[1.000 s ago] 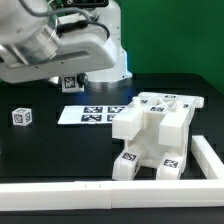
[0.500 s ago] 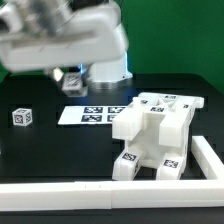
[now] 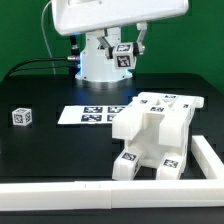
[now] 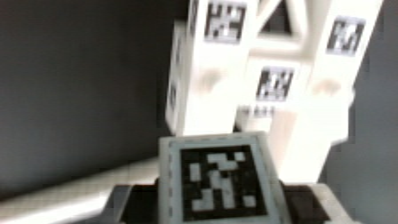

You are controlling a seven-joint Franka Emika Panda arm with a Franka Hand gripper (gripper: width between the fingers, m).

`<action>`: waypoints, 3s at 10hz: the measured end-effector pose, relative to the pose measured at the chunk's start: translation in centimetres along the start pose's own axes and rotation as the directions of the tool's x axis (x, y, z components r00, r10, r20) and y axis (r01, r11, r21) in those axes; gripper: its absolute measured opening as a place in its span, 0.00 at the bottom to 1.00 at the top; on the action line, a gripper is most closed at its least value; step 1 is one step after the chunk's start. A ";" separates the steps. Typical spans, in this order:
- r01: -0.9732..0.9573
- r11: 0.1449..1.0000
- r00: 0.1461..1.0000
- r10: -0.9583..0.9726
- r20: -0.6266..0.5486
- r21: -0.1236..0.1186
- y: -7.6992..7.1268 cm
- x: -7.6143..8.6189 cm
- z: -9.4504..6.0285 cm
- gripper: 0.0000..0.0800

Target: Assemble chair

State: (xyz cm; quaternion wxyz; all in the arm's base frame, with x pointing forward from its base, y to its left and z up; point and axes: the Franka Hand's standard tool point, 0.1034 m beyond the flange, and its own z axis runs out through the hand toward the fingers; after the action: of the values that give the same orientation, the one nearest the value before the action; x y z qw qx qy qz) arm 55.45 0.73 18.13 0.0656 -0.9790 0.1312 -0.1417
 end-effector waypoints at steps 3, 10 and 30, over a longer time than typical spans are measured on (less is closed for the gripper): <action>0.077 0.996 0.994 -0.080 -0.079 -0.042 -2.2 -1.2 1.8 0.35; 0.166 0.986 0.977 -0.169 -0.133 -0.032 -6.2 -1.5 3.2 0.35; 0.161 0.987 0.967 -0.162 -0.197 -0.022 -7.8 -1.5 7.3 0.48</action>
Offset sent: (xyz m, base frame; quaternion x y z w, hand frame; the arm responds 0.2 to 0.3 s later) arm 0.0210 0.0154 -0.0098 -0.1324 0.0177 -0.1447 0.9804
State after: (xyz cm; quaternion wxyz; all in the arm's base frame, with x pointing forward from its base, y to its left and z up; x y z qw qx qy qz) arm 58.07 9.29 12.09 0.0374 -0.9676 0.0575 -0.2431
